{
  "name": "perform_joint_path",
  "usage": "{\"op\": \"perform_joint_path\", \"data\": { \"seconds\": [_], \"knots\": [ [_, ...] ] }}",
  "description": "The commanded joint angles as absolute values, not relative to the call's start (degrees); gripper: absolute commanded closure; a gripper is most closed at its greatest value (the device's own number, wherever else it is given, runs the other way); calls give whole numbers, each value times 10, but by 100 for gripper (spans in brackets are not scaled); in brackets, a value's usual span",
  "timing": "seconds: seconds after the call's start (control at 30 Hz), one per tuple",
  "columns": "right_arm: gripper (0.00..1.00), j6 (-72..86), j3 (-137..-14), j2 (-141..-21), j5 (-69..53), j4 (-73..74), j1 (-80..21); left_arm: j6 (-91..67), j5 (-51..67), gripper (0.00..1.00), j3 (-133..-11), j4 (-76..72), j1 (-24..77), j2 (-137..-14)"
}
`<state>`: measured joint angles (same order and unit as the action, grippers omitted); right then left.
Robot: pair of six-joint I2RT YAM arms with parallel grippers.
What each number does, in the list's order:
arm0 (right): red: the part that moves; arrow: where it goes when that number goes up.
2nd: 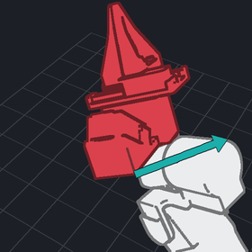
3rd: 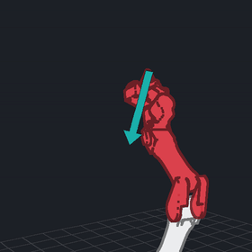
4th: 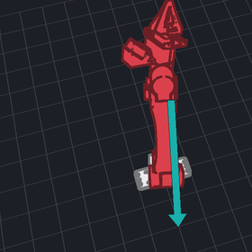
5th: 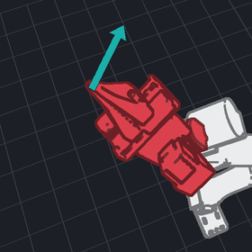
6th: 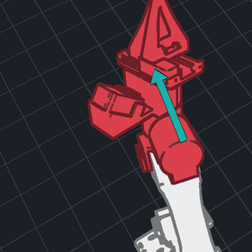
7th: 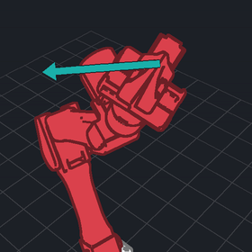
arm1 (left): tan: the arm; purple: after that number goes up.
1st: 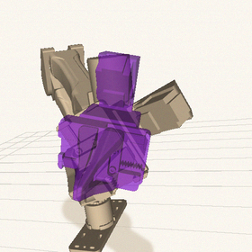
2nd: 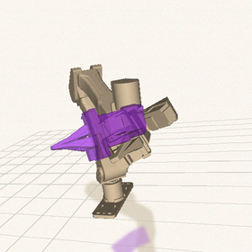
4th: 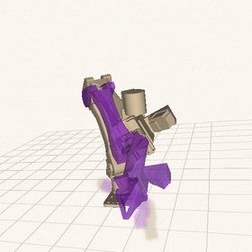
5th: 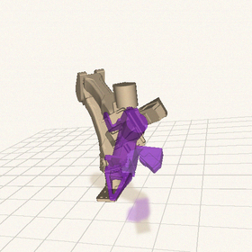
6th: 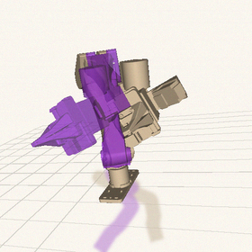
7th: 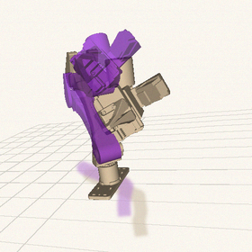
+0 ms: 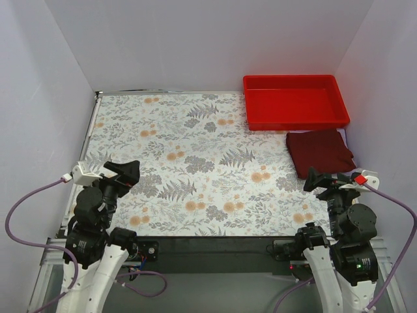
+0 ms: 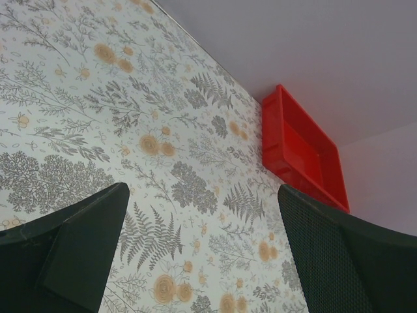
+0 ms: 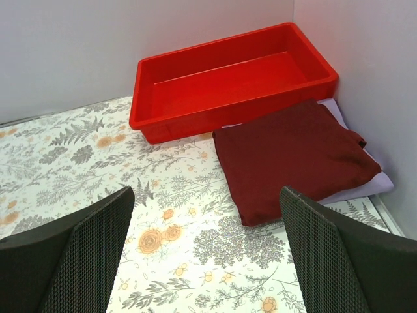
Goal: Fold and stack the t-shirts
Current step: Reset both grippers
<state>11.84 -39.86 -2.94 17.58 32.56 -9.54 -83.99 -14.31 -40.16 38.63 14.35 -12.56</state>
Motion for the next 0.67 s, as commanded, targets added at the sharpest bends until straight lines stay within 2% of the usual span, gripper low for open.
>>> {"op": "perform_joint_path", "data": {
  "seconds": [0.0, 0.63],
  "knots": [
    [2, 125, -396, -33, 163, 299, -101, -848, -128, 2, -381, 365, 141, -142],
    [2, 141, -374, -88, 156, 293, -101, -784, -127, 2, -309, 255, 141, -161]
  ]
}}
